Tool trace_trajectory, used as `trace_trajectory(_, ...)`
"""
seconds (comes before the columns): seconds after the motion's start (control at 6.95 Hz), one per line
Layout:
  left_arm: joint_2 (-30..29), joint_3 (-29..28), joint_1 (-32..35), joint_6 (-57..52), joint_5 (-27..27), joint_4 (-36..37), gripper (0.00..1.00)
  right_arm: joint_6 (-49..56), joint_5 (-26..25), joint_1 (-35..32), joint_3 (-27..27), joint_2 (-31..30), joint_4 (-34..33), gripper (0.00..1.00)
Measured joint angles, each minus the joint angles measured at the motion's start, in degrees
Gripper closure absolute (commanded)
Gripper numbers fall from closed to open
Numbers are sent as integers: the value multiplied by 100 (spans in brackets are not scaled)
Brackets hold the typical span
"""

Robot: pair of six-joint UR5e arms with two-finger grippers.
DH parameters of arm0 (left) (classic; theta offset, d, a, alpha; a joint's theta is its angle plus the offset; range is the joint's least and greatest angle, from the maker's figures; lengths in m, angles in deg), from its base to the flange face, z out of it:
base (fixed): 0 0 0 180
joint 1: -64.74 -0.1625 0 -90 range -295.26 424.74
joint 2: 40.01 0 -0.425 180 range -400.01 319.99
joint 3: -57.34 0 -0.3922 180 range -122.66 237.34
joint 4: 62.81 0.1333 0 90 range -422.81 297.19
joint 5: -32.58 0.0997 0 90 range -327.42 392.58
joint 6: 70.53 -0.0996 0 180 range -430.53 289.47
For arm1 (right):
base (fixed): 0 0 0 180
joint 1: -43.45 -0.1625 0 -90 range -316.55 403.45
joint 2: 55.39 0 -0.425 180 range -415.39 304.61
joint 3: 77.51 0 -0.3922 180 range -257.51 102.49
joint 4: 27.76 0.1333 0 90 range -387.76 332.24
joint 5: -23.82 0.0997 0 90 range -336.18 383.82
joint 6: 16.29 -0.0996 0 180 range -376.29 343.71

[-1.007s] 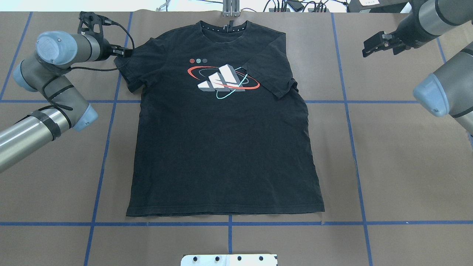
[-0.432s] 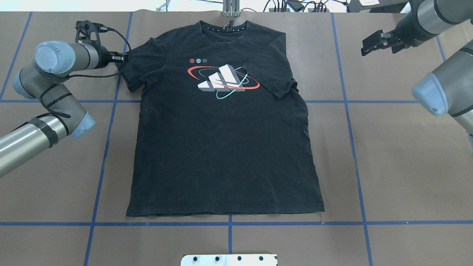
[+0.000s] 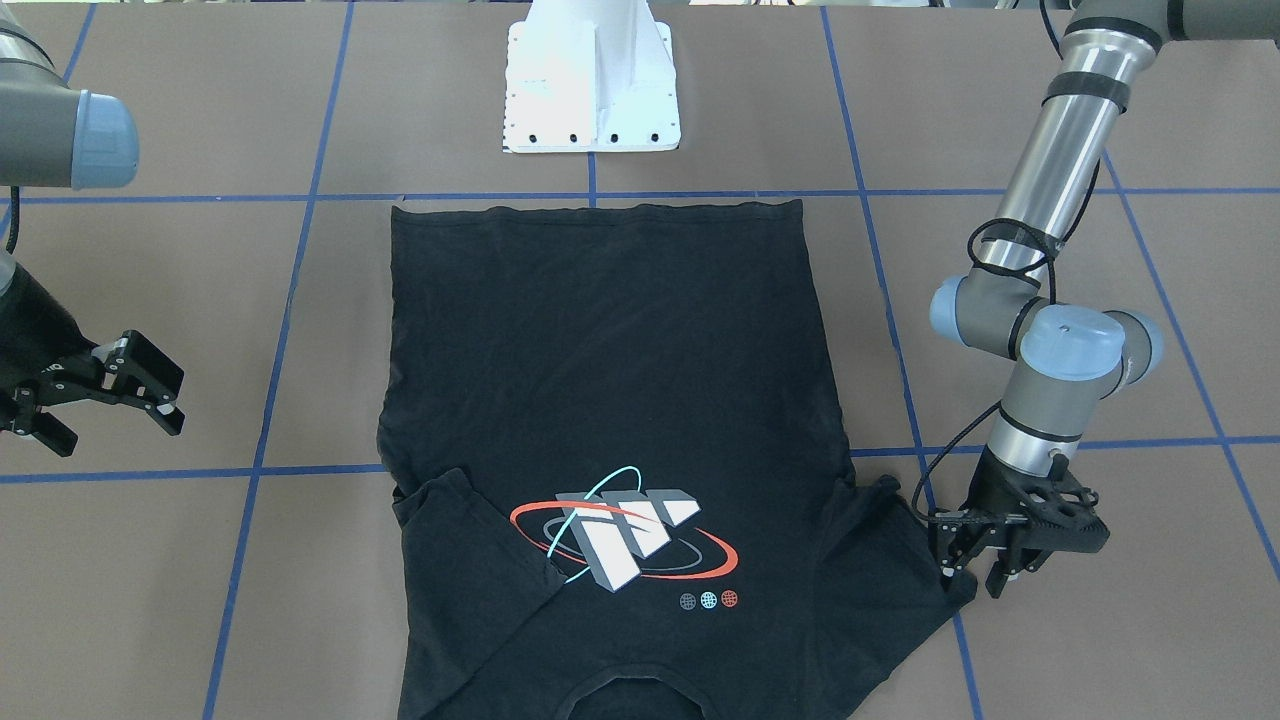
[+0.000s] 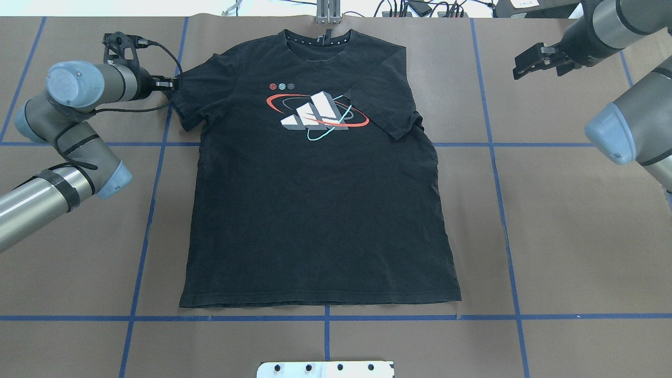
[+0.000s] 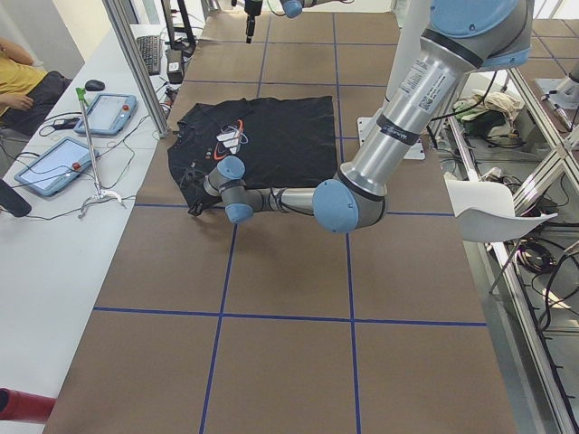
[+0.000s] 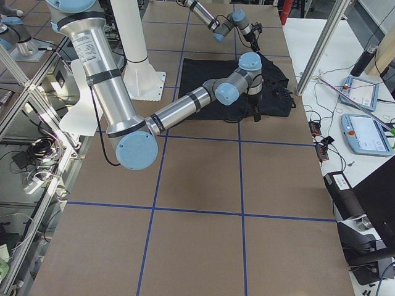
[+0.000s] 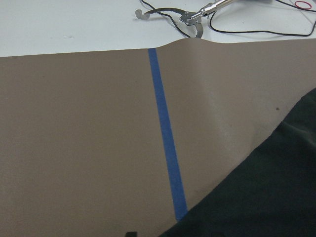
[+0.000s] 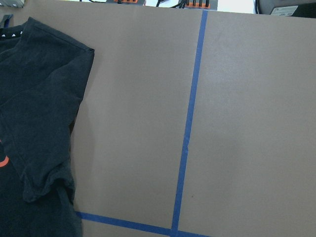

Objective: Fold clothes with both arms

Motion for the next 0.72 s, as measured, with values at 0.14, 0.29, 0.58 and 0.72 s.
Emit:
trace_trajectory(0.14,16,0,0,11,0,-26,62,0,-2,0,2,0,2,0)
trace_trajectory(0.29,21,-4,0,21,0,-50,66,0,-3,0,2,0,6,0)
trace_trajectory(0.58,39,-3,0,31,0,-64,74,0,-3,0,8,0,8,0)
trace_trajectory(0.72,47,-2,0,32,0,-65,84,-1,-3,0,10,0,9,0)
